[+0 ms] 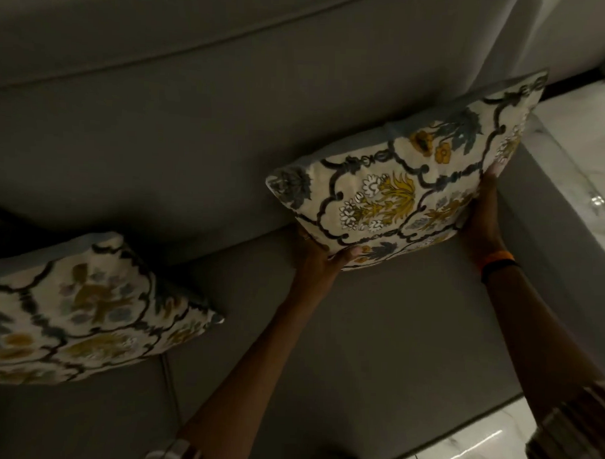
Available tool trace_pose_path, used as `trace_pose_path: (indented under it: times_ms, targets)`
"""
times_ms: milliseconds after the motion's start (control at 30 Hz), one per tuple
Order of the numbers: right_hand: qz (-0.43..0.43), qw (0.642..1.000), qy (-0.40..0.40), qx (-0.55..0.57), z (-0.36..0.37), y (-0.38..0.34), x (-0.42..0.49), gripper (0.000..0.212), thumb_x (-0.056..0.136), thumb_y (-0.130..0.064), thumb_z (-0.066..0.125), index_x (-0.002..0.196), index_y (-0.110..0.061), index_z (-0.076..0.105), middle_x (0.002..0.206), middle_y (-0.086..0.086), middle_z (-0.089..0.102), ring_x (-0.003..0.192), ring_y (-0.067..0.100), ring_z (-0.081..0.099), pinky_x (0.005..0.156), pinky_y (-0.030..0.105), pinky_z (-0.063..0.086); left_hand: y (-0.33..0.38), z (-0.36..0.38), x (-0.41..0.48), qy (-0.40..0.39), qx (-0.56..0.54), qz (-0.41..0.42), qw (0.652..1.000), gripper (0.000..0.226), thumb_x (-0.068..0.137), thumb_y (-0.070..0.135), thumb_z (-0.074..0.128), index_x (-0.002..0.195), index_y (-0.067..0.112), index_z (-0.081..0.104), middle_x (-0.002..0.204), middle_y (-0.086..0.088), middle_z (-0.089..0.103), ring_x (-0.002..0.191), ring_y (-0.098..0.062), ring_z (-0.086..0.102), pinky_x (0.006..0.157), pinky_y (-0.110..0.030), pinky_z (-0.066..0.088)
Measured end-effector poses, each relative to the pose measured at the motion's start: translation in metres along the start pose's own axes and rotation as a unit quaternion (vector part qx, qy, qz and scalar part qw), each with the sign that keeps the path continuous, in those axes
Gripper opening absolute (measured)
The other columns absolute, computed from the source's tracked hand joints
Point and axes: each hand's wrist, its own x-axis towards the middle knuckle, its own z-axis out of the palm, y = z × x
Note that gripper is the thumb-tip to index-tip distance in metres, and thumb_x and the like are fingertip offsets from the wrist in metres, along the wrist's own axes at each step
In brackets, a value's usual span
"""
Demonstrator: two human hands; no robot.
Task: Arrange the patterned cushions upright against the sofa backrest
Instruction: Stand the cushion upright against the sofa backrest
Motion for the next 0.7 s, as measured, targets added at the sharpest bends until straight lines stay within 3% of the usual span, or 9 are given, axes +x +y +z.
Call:
trace_pose_path:
  times_ms: [33,133,200,267,333,433,533,600,700]
  targets:
    - [0.006,1.000,0.005,0.005,-0.005,0.006,0.013,0.060,0.115,-0.050,0.011,0.167,-0.026,0.030,0.158,-0.007,0.056,0.139,0.008,0.060,0.114,0.030,0.051,-0.001,0.008,0.010,-0.014,0.018,-0.003,1.000,0.085,0.079,0.039,0.076,0.145,-0.002,0.042,0.152,-0.016,0.048,0.145,-0.024,0.042,0.125,-0.038,0.031]
    - [0.033,0.999,0.023,0.016,-0.013,0.027,0.043,0.060,0.115,-0.049,0.013,0.167,-0.022,0.030,0.166,0.000,0.047,0.132,0.002,0.061,0.124,0.039,0.041,-0.008,0.024,0.036,-0.037,0.079,-0.031,0.996,0.078,0.084,0.043,0.067,0.142,-0.005,0.047,0.154,-0.023,0.043,0.149,-0.032,0.035,0.123,-0.044,0.029]
    - [0.043,0.998,0.034,0.022,-0.016,0.040,0.056,0.059,0.116,-0.045,0.013,0.168,-0.019,0.025,0.169,0.003,0.042,0.134,0.005,0.057,0.127,0.041,0.037,-0.016,0.028,0.052,-0.018,0.102,-0.042,0.994,0.066,0.090,0.024,0.070,0.144,-0.005,0.045,0.157,-0.024,0.038,0.151,-0.035,0.029,0.125,-0.043,0.025]
    - [0.041,0.998,0.054,0.013,-0.014,0.046,0.059,0.059,0.116,-0.045,0.013,0.169,-0.020,0.022,0.168,0.001,0.042,0.140,0.008,0.054,0.126,0.037,0.039,-0.025,0.026,0.060,-0.001,0.100,-0.057,0.993,0.072,0.089,0.017,0.072,0.147,-0.007,0.036,0.159,-0.023,0.033,0.153,-0.032,0.026,0.126,-0.039,0.021]
    - [0.040,0.995,0.096,-0.005,-0.009,0.049,0.050,0.057,0.117,-0.043,0.015,0.168,-0.019,0.023,0.160,-0.005,0.048,0.132,0.002,0.055,0.120,0.029,0.044,-0.027,0.025,0.056,0.009,0.079,-0.054,0.995,0.083,0.084,0.026,0.077,0.147,-0.007,0.035,0.158,-0.023,0.036,0.151,-0.031,0.031,0.126,-0.041,0.025]
    - [0.045,0.979,0.195,-0.028,0.004,0.065,0.011,0.057,0.116,-0.043,0.028,0.165,-0.015,0.023,0.163,0.005,0.039,0.146,0.018,0.044,0.125,0.037,0.036,-0.033,0.017,0.033,0.065,0.022,-0.051,0.996,0.113,0.070,0.025,0.090,0.155,0.004,0.019,0.162,-0.017,0.028,0.150,-0.027,0.032,0.123,-0.037,0.032]
    - [0.058,0.965,0.230,-0.113,0.033,0.090,-0.056,0.065,0.112,-0.049,0.040,0.165,-0.013,0.025,0.168,0.013,0.036,0.148,0.021,0.041,0.125,0.043,0.035,-0.052,-0.002,-0.004,0.044,0.076,-0.068,0.994,0.122,0.070,0.043,0.088,0.160,0.024,0.008,0.166,-0.006,0.015,0.152,-0.023,0.024,0.116,-0.031,0.031]
    - [0.072,0.961,0.209,-0.165,0.059,0.105,-0.103,0.074,0.105,-0.057,0.047,0.162,-0.014,0.031,0.163,0.015,0.040,0.148,0.028,0.042,0.125,0.051,0.035,-0.073,-0.020,-0.034,0.020,0.146,-0.090,0.985,0.116,0.073,0.055,0.081,0.159,0.032,0.005,0.166,-0.005,0.016,0.151,-0.026,0.026,0.115,-0.035,0.034]
    - [0.078,0.952,0.100,-0.278,0.109,0.129,-0.177,0.086,0.094,-0.068,0.050,0.161,-0.016,0.033,0.164,0.015,0.037,0.152,0.034,0.035,0.126,0.058,0.031,-0.110,-0.060,-0.086,-0.018,0.314,-0.047,0.948,0.105,0.081,0.058,0.071,0.159,0.023,0.011,0.162,-0.012,0.027,0.148,-0.030,0.032,0.118,-0.051,0.038]
